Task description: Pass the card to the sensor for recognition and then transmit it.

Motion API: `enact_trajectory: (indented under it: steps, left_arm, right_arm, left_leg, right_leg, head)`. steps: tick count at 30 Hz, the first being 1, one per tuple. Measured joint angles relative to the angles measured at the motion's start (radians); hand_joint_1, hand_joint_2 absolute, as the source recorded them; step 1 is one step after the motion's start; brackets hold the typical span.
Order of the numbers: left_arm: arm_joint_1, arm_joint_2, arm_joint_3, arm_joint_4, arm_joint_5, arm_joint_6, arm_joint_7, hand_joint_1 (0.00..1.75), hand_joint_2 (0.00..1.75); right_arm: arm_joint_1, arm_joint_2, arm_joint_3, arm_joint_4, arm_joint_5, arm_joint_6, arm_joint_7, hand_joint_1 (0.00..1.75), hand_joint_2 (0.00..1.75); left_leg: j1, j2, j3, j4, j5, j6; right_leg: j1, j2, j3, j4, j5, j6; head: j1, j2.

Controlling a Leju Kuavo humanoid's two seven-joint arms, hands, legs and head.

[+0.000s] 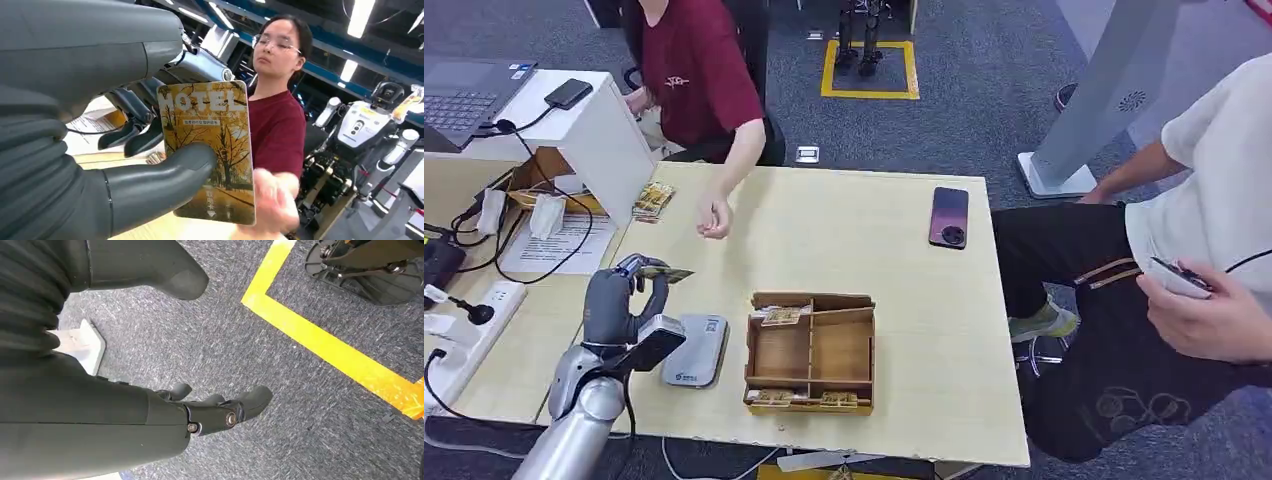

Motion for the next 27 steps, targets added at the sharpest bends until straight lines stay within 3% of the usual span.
enact_trajectory:
  steps: [3, 8, 11, 21, 27]
  left_arm:
    - [0.0, -0.001, 0.0, 0.0, 0.059, -0.069, 0.017, 1.75, 1.75]
    - [0.0, -0.012, 0.015, -0.013, 0.265, -0.308, 0.121, 1.75, 1.75]
    - [0.008, -0.014, 0.027, -0.029, 0.354, -0.402, 0.202, 1.75, 1.75]
    - [0.062, 0.008, 0.074, -0.045, 0.374, -0.43, 0.277, 1.75, 1.75]
    - [0.088, 0.04, 0.107, -0.044, 0.356, -0.439, 0.263, 1.75, 1.75]
  right_arm:
    - [0.0, 0.0, -0.003, 0.0, 0.0, 0.0, 0.0, 0.0, 1.75]
    - [0.001, 0.001, -0.025, 0.0, -0.005, -0.005, 0.0, 0.0, 1.75]
    - [0.002, 0.003, -0.038, 0.0, -0.012, -0.008, 0.0, 0.0, 1.75]
    - [0.012, 0.008, -0.068, 0.0, -0.015, -0.022, 0.0, 0.0, 1.75]
    - [0.014, 0.008, -0.075, 0.0, -0.014, -0.026, -0.002, 0.0, 1.75]
  left_leg:
    - [0.0, 0.0, 0.0, 0.0, 0.0, 0.0]
    - [0.0, 0.0, 0.0, 0.0, 0.0, 0.0]
    - [0.0, 0.0, 0.0, 0.0, 0.0, 0.0]
    - [0.0, 0.0, 0.0, 0.0, 0.0, 0.0]
    - [0.0, -0.001, 0.0, 0.0, 0.0, 0.0]
  right_leg:
    - [0.0, 0.0, 0.0, 0.0, 0.0, 0.0]
    - [0.0, 0.0, 0.0, 0.0, 0.0, 0.0]
    - [0.0, 0.0, 0.0, 0.0, 0.0, 0.0]
    - [0.0, 0.0, 0.0, 0.0, -0.001, -0.001]
    - [0.0, -0.001, 0.0, 0.0, -0.001, -0.001]
  head:
    - [0.0, 0.0]
    - [0.0, 0.0]
    - [0.0, 0.0]
    - [0.0, 0.0]
    - [0.0, 0.0]
